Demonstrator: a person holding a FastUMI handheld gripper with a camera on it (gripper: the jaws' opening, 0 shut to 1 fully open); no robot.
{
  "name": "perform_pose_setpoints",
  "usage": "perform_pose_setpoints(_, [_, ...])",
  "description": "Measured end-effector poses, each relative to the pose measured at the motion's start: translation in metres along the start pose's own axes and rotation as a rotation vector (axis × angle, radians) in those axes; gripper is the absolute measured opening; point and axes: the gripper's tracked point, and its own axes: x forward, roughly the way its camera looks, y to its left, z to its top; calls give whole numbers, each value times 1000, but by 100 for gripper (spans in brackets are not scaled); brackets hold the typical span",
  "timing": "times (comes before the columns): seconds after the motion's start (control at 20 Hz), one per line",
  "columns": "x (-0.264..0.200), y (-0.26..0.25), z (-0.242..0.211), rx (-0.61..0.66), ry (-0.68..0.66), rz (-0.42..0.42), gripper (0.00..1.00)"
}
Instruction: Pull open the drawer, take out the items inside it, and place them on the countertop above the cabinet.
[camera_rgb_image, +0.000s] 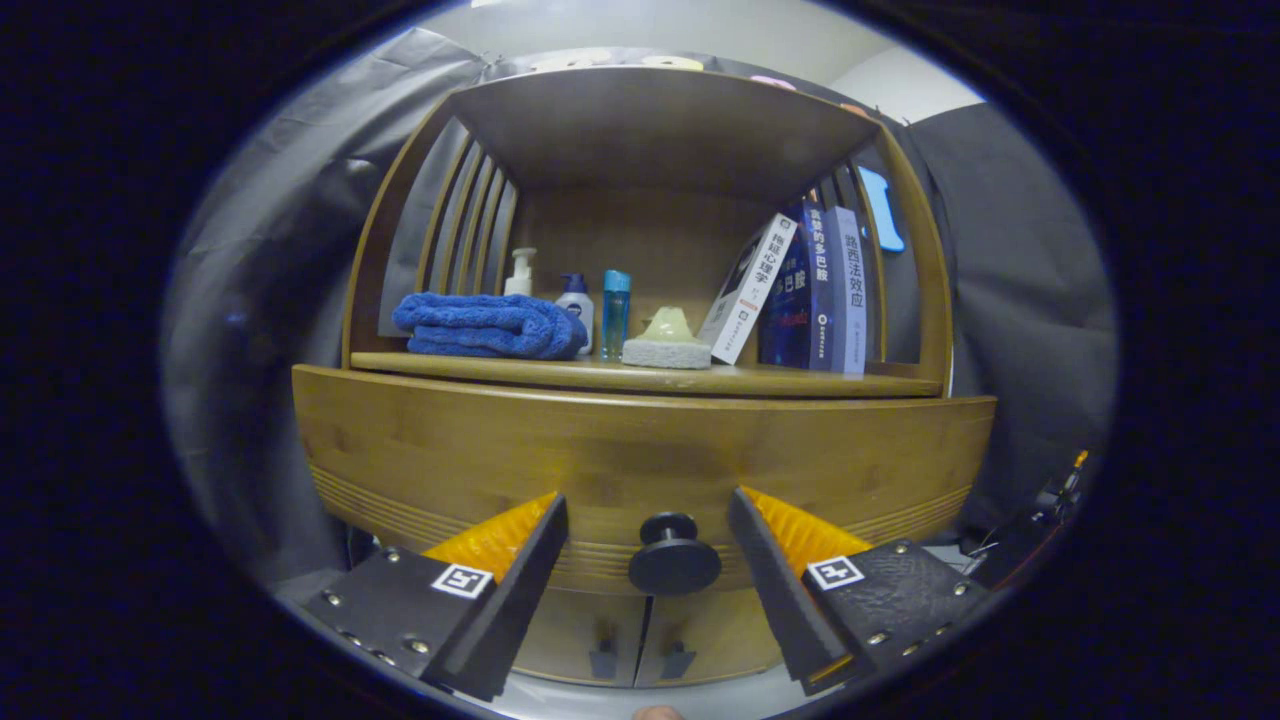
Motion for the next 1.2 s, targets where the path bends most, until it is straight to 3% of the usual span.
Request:
perform_pose_setpoints(0.9, [48, 6, -1, -24, 14, 1, 99])
perform_pose_setpoints(1.1, [42, 5, -13, -39, 97, 14, 99])
perform_pose_setpoints(1.2, [29, 19, -25, -14, 122, 69, 99])
